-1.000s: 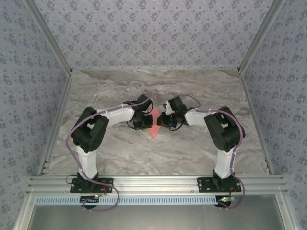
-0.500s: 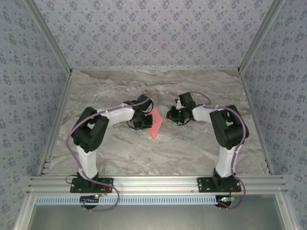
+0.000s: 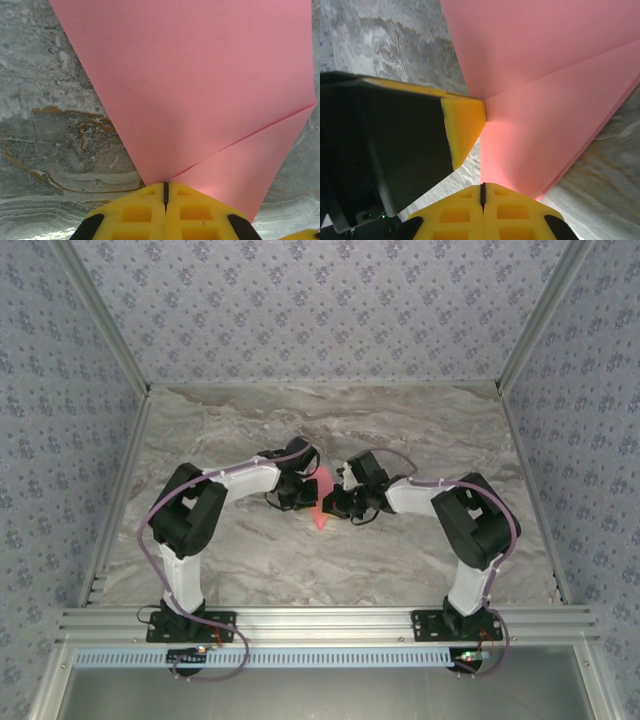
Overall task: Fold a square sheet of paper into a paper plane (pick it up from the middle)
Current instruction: Third fold the triangle at the center of the table.
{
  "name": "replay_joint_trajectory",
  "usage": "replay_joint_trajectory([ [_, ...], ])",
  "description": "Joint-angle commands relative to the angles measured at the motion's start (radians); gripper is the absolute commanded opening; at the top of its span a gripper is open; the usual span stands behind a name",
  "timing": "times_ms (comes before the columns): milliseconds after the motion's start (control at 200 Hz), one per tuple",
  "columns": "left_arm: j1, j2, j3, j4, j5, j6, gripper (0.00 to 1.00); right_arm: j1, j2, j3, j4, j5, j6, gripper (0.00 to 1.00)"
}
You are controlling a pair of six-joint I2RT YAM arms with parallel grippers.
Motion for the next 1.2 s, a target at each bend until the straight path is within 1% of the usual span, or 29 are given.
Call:
replay_joint_trajectory([
  [0,0.004,0.092,-0.063,-0.083,-0.1,-0.003,0.0,0.02,0.042,0.027,-0.006,-0.035,0.016,0.0],
  [145,0.003,0.093,-0.061,-0.081,-0.108,-0.011,0.0,0.029,0.072,0.03,-0.035,-0.058,-0.003,0.0],
  [455,0.003,0.095,-0.058,-0.092,-0.14,-0.034,0.0,0.037,0.082,0.018,-0.132,-0.084,-0.072,0.0],
  [655,0.005,0.099,-0.058,-0.099,-0.151,-0.046,0.0,0.051,0.08,0.016,-0.223,-0.095,-0.153,0.0],
  [739,0.005,0.103,-0.058,-0.1,-0.151,-0.047,0.0,0.056,0.072,0.01,-0.247,-0.101,-0.158,0.0],
  [764,0.003,0.103,-0.057,-0.099,-0.15,-0.047,0.0,0.06,0.07,0.009,-0.256,-0.1,-0.195,0.0],
  [844,0.004,0.101,-0.057,-0.099,-0.151,-0.048,0.0,0.067,0.062,0.01,-0.277,-0.097,-0.216,0.0],
  [1019,0.004,0.098,-0.054,-0.098,-0.149,-0.047,0.0,0.052,-0.009,0.016,-0.231,-0.09,-0.209,0.0],
  [1199,0.005,0.092,-0.055,-0.093,-0.145,-0.043,0.0,-0.011,-0.046,0.027,-0.147,-0.049,-0.174,0.0],
])
